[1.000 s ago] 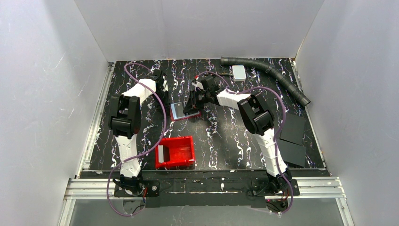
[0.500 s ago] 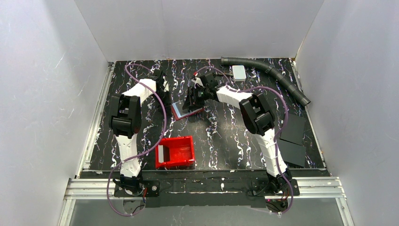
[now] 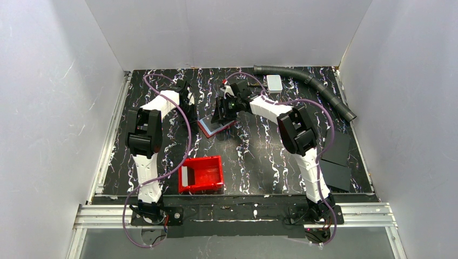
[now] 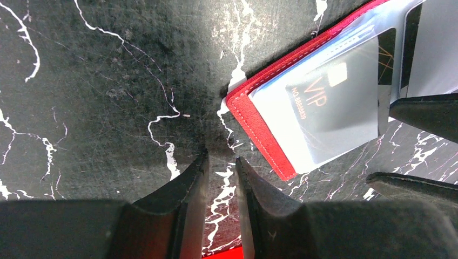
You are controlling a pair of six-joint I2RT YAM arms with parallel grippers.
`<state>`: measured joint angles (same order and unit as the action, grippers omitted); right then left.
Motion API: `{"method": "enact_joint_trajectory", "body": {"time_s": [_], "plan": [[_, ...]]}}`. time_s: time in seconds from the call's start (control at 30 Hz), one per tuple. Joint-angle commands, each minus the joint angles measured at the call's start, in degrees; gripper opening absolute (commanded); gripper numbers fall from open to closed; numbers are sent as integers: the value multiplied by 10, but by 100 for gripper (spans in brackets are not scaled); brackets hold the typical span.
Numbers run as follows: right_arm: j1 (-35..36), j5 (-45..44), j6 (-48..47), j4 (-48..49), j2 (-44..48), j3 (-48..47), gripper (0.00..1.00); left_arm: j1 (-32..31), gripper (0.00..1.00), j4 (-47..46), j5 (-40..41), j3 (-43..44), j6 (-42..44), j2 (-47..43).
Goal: Put the credit cards into the card holder
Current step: Insert the credit card into the card holder.
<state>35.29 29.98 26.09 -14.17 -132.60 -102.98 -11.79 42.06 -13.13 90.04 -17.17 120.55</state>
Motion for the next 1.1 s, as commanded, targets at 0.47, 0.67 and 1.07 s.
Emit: {"method": "enact_joint_trajectory", "body": {"time_s": [0.47,0.67,1.07], "plan": [[-9,5,-7,19,-24,-42,55,-2,25,-1,-24,15,-5,3],[-8,27,20,53,-37,-28,52,-2,25,-1,-26,18,-6,10],[3,66,124,179,-13,49,41,-3,25,-1,-19,23,-4,17]]}}
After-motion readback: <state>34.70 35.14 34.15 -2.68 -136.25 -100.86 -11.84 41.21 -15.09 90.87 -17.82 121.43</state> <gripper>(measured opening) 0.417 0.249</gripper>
